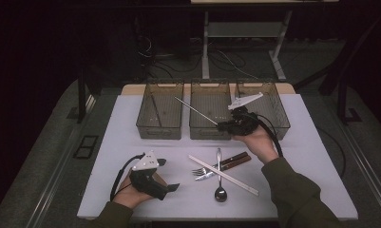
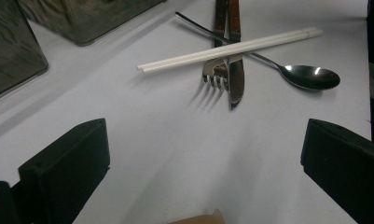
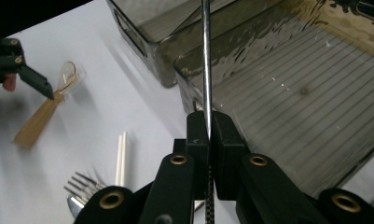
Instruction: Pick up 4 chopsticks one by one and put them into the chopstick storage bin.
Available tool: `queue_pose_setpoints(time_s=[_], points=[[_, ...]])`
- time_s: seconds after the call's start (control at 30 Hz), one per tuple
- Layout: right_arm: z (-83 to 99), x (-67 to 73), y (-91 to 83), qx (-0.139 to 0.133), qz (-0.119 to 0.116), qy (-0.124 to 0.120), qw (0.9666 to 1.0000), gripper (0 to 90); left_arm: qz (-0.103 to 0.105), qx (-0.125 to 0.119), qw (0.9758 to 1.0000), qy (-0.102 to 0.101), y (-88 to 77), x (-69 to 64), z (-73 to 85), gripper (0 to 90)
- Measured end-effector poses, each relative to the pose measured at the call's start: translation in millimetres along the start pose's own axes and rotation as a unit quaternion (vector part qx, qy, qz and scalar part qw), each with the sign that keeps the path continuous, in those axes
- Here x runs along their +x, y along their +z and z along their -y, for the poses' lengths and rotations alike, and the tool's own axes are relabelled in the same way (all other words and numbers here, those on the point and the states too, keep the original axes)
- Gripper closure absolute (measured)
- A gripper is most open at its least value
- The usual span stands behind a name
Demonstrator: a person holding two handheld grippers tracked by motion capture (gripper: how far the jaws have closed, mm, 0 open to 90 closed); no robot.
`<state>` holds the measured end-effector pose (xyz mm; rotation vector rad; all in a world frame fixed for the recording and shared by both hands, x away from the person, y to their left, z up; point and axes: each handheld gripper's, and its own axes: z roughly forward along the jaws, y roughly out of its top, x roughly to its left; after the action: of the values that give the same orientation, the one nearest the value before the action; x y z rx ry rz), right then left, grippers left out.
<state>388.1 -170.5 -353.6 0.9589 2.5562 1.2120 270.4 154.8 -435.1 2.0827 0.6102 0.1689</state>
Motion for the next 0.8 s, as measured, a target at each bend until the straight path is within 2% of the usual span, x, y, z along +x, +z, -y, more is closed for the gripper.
queue_pose_setpoints(time_s=[0.43, 0.8], points=[[-33.1, -1.2, 21.3, 0.01, 0.012, 0.01, 0.9998, 86.6, 0.001, 0.0, 1.0, 0.001, -0.2, -0.2, -0.6, 0.0], [-58.3, -3.9, 50.4, 0.031, 0.028, 0.017, 0.999, 86.6, 0.005, -0.002, 1.0, 0.003, 0.3, -1.4, -1.3, 0.0]])
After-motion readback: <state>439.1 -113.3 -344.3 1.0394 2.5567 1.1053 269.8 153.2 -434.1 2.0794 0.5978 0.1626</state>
